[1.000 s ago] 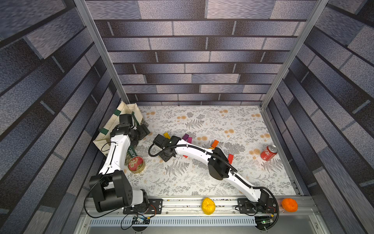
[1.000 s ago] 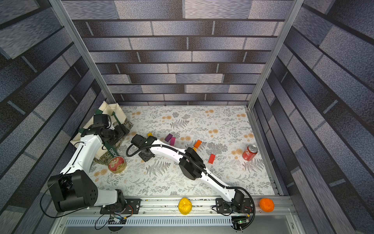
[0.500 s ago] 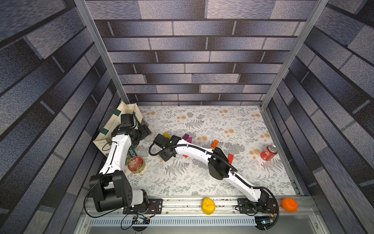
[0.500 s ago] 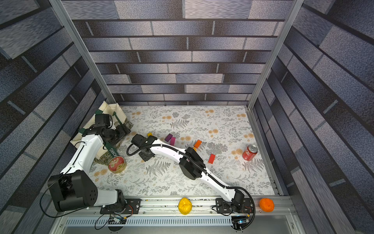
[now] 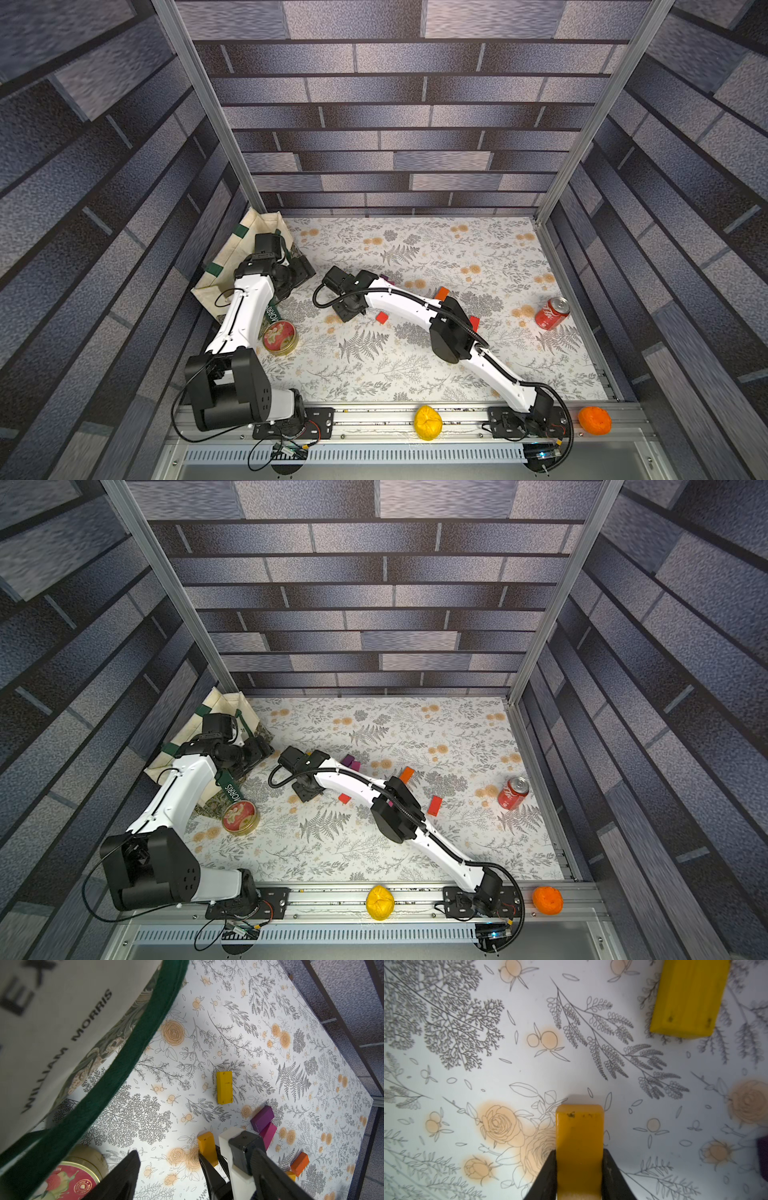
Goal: Assemble the letter v with building blocks
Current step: Assemble the building block at the center of the board.
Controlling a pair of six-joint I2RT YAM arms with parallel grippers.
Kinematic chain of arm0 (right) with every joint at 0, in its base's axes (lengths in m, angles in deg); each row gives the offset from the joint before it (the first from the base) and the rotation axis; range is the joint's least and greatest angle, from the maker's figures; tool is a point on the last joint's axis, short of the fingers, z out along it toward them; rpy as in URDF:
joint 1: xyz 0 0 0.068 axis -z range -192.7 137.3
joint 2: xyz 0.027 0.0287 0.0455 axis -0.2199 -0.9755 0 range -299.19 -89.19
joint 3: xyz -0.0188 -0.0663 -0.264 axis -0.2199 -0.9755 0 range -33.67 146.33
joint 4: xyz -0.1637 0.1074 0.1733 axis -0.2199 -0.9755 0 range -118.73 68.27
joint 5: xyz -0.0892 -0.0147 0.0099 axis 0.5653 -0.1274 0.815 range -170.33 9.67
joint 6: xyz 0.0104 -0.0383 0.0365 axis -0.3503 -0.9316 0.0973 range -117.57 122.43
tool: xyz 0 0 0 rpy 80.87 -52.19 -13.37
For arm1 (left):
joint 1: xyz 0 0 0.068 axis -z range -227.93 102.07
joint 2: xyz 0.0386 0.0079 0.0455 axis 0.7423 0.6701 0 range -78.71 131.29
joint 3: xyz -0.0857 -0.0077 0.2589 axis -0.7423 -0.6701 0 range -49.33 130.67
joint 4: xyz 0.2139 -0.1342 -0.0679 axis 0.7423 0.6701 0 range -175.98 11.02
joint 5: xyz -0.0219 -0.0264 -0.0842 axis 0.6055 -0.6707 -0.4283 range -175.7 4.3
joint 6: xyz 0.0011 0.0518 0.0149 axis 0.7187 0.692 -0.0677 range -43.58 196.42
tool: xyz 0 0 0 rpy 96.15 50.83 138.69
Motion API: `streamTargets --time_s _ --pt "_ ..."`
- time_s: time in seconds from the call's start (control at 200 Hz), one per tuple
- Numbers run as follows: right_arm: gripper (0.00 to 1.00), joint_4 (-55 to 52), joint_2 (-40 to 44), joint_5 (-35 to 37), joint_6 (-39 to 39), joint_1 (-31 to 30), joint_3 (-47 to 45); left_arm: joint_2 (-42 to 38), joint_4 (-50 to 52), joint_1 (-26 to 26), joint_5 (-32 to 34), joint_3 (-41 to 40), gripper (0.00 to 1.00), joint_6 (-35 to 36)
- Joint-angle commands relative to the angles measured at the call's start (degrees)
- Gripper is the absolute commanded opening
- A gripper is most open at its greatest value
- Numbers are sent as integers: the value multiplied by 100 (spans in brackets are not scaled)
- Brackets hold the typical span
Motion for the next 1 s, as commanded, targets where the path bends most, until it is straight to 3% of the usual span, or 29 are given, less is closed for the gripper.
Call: streamTargets --time_s 0.0,0.376,0.997 --pt "24 -408 -37 193 185 99 131 43 153 30 -59 93 86 -139" --pt "23 -458 -187 460 402 233 444 77 179 51 -336 128 86 -232" --pt "23 -362 -508 474 344 337 772 200 258 128 -250 171 86 -169"
